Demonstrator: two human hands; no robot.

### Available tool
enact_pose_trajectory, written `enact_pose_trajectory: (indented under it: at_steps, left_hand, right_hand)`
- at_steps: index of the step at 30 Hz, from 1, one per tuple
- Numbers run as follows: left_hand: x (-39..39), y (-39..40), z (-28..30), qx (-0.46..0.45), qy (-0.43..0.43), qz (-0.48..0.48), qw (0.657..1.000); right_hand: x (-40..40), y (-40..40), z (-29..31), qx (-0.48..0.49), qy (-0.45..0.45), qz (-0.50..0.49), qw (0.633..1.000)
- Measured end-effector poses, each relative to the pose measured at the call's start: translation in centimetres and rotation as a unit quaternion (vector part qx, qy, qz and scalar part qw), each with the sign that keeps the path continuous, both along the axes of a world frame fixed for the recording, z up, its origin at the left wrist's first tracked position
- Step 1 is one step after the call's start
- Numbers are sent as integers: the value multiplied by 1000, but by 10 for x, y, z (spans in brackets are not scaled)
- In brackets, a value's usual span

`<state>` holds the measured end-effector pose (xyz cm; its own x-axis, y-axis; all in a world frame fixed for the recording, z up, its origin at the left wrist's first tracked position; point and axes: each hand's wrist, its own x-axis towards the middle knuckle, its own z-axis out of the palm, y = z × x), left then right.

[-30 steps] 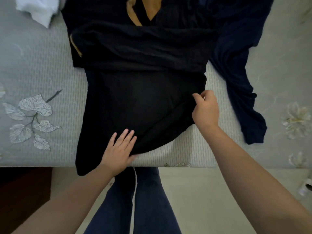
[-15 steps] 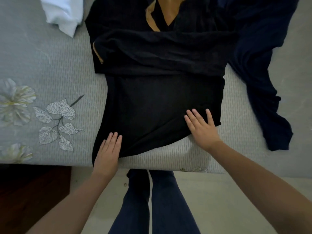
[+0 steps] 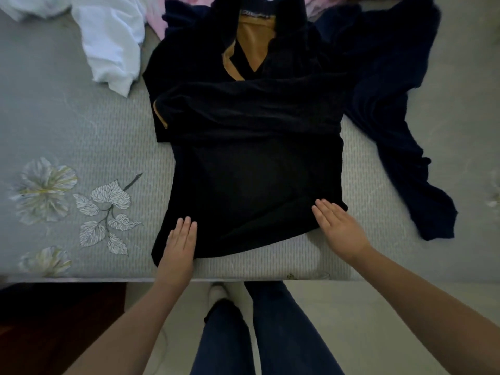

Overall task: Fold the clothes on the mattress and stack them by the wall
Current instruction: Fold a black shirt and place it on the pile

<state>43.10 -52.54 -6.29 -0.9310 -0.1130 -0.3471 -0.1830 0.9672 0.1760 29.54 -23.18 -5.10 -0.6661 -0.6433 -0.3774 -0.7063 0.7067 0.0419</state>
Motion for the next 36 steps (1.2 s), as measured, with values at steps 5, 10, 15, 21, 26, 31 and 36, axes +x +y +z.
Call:
enact_pose_trajectory:
  at_steps: [5,10,15,21,26,31,36]
  left_hand:
    - [47,5,8,-6,-24,-56,998]
    - [107,3,31,-20,9,-123,992]
    - [181,-10,55,-66,-37,-165,983]
    - [227,-17,66,-65,-107,-154,980]
    - [227,-17,53,-51,-101,-131,985]
    - [225,-19,45,-66,-124,-144,980]
    - [226,-17,43,-97,-143,-161,972]
  right_hand:
    - [50,9,26,-47,89,-36,994]
    - [122,14,39,-74,124,-7,990]
    - [211,20,53,-42,68,-11,997]
    - [294,21,53,-61,78,-64,993]
    - [313,15,30,-63,12,-248,967]
    - [321,24,12,-184,-27,-449,874]
    - [328,24,35,-360,74,-377,850]
